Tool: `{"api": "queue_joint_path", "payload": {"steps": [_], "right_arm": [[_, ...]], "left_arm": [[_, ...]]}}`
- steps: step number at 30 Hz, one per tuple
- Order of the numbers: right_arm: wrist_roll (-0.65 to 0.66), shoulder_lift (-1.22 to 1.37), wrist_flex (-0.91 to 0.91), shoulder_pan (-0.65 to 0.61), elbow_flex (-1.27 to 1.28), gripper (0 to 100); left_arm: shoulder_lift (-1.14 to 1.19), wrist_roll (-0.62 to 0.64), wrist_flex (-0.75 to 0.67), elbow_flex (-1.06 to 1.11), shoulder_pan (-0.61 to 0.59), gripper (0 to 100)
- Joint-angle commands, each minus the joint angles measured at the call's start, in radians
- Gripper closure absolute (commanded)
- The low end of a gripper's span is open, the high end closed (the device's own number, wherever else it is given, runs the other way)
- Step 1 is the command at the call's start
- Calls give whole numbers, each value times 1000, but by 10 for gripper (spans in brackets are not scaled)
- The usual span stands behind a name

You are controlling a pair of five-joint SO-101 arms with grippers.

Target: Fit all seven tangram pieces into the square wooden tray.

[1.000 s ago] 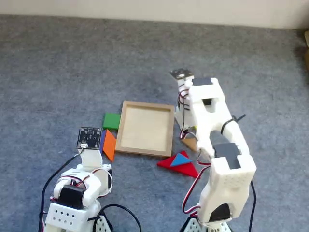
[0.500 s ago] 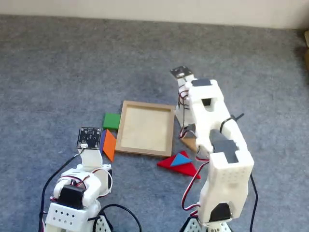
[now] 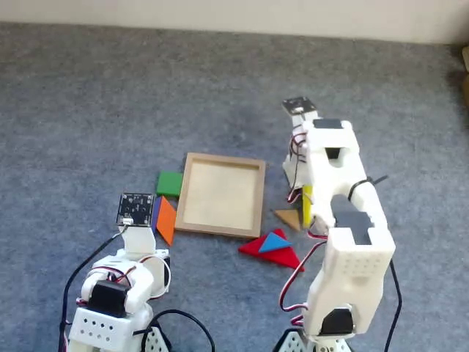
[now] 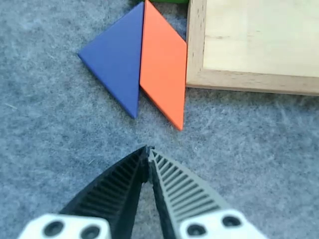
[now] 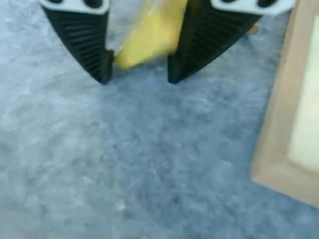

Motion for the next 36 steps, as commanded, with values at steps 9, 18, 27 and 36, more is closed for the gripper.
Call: {"api": "queue_joint_path", "payload": {"steps": [9,18,27,36], "right_arm": [[8,-21,-1,38,-2,977],[8,-148,54,30,2,993],[3,-216,59,19,2,993],[-133,-228,180,27,2,837]], "left_arm": [[-42,-2,5,21,-8,993],[-42,-2,5,21,-8,993],[-42,-2,5,21,-8,993],[-42,-2,5,21,-8,993]]}}
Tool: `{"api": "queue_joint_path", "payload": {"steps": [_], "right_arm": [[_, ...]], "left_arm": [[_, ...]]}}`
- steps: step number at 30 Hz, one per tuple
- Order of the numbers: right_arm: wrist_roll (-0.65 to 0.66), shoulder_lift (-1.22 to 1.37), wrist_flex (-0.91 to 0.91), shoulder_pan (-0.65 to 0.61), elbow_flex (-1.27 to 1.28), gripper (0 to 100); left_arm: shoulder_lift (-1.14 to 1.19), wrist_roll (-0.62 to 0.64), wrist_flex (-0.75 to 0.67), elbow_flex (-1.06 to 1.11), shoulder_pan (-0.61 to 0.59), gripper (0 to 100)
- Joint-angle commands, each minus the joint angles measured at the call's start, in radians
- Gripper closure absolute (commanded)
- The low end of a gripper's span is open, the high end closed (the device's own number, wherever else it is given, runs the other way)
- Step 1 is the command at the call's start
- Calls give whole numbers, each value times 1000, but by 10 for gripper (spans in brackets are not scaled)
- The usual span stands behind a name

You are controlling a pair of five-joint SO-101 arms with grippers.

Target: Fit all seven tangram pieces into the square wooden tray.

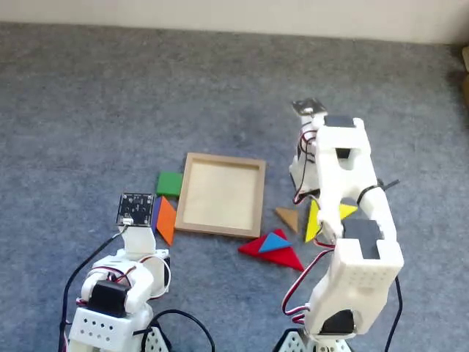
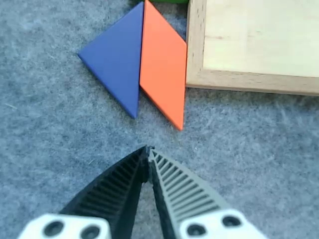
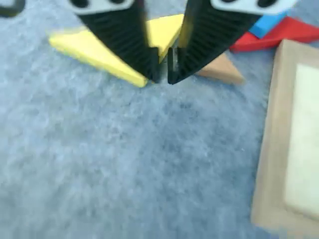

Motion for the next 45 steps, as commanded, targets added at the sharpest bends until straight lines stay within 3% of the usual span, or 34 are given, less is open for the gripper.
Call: {"api": "queue_joint_path", "payload": {"steps": [1,13,18,25,45], "right_arm": [[-124,-77,22,-7,-19,810],[-216,-79,101,108,-19,779],[-285,-68,99,147,-12,693],[-313,25,-15,82,81,683],[-315,97,-19,-58,94,684]], "left_arm": [[-42,-2,5,21,-8,993],[-42,-2,5,21,-8,993],[-42,-2,5,21,-8,993],[-42,-2,5,21,-8,993],[-42,-2,5,21,-8,993]]}}
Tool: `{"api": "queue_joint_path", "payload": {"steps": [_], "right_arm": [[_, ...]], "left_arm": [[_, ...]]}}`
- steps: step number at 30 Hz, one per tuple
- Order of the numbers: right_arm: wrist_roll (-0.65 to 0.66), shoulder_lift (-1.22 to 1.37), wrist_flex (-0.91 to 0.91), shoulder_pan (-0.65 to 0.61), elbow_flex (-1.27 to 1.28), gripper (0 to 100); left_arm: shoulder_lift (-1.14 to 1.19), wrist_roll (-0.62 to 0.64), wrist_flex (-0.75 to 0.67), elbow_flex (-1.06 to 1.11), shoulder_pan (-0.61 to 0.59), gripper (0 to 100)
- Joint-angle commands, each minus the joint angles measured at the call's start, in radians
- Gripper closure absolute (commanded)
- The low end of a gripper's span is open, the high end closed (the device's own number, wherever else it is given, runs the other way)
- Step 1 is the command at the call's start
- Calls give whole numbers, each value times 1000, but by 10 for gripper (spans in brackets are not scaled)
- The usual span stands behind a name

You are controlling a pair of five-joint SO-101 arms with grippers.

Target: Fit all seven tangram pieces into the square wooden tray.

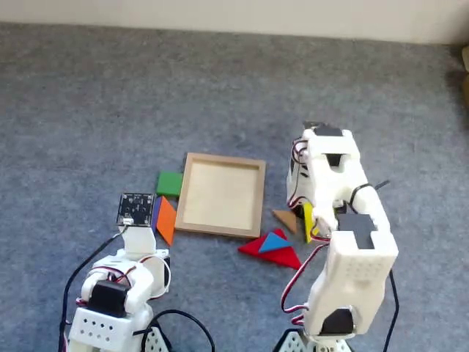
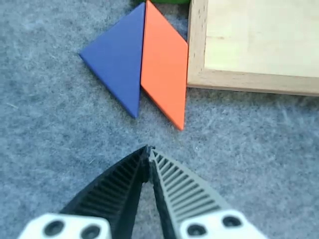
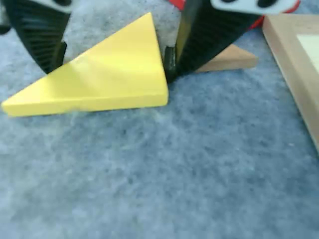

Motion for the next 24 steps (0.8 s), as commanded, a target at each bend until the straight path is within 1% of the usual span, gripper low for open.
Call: {"api": "queue_joint_path", "payload": {"steps": [1,3,7,9,12,14,17,22,24], "right_arm": [[-6,5,-13,-30,8,685],[-5,5,-16,-30,10,700],[3,5,-22,-25,8,776],[15,4,-22,-25,7,778],[117,-1,-22,-25,5,781],[152,2,-21,-24,-28,779],[126,1,-1,-15,-90,776],[51,5,87,-31,-189,665],[17,7,82,-47,-213,658]], "left_arm": [[-42,-2,5,21,-8,993],[-42,-2,5,21,-8,993],[-42,-2,5,21,-8,993],[-42,-2,5,21,-8,993],[-42,-2,5,21,-8,993],[-42,-2,5,21,-8,993],[-42,-2,5,21,-8,993],[-42,-2,5,21,-8,993],[-42,-2,5,21,-8,993]]}}
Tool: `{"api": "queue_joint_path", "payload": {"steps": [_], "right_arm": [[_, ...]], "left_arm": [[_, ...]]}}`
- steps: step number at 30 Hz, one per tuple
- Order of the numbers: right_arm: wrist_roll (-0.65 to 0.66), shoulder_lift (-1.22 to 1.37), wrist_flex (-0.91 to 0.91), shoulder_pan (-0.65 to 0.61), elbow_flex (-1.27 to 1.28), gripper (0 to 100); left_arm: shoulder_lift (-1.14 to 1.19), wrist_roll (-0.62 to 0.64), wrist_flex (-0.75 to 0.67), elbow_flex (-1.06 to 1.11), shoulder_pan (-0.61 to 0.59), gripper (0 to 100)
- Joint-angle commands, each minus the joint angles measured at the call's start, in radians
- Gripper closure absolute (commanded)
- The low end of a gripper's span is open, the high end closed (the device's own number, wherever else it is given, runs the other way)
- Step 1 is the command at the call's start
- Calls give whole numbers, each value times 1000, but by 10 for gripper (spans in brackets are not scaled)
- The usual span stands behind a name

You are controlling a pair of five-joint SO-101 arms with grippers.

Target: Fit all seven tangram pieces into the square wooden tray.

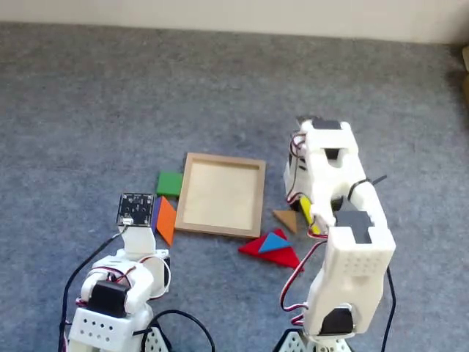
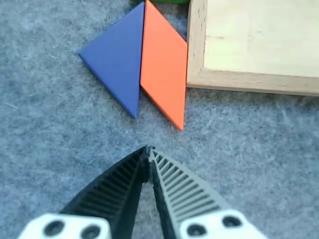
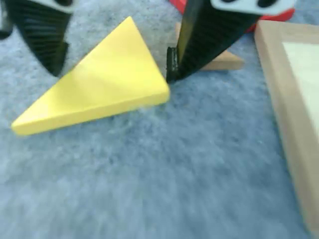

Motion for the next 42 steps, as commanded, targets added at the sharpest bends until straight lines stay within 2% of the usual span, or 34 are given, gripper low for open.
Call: {"api": "queue_joint_path", "payload": {"steps": [1,6,15,42], "right_arm": [[-63,-18,8,-35,-88,658],[-146,-18,-67,-50,-88,659],[-195,-15,-174,-19,-15,659],[-187,-16,-81,-2,56,659]], "left_arm": [[-42,-2,5,21,-8,993],[-42,-2,5,21,-8,993],[-42,-2,5,21,-8,993],[-42,-2,5,21,-8,993]]}}
